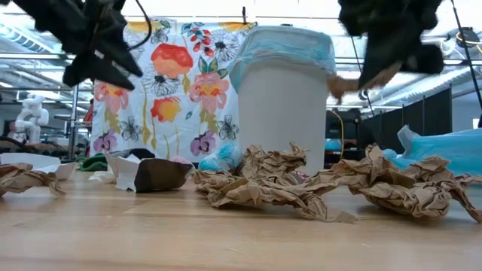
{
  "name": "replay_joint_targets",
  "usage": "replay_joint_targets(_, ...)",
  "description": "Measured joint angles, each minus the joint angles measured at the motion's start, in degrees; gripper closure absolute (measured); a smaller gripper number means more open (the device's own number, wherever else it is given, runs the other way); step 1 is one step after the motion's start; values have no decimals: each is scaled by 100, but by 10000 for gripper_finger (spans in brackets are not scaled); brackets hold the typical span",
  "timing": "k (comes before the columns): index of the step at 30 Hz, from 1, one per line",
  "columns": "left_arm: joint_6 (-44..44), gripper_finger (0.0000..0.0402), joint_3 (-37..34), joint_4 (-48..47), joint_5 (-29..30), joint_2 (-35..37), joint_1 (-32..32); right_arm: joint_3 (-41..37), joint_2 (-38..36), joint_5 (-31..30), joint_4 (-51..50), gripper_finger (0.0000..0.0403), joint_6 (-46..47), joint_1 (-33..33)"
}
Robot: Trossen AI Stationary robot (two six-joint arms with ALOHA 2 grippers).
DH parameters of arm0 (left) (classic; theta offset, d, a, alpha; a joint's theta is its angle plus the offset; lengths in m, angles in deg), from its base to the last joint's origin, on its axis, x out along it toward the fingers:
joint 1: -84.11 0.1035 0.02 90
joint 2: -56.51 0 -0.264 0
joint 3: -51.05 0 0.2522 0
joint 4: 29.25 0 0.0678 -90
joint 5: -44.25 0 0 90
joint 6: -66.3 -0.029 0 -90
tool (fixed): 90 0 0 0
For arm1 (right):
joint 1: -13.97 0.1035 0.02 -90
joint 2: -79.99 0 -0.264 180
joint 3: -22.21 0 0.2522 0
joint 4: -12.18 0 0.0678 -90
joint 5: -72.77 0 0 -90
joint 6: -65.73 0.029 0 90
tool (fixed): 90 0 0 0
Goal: Place trash/remove bag and relplace
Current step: Put the brown napkin into the trash bin
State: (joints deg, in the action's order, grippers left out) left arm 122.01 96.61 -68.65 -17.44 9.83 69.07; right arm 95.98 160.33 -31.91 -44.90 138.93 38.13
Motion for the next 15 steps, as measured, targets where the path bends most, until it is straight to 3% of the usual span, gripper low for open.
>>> replay_joint_targets(7, -652, 237, -489, 120, -1013, 155, 1016, 1375, -83, -462, -1610, 403, 511, 482)
replay_joint_targets(12, -1527, 237, -585, 924, -2096, -89, 1879, 2458, -88, -1376, -2260, 403, 465, 625)
replay_joint_targets(15, -1872, 237, -589, 1249, -2312, -447, 2361, 2945, -92, -1899, -2376, 403, 134, 584)
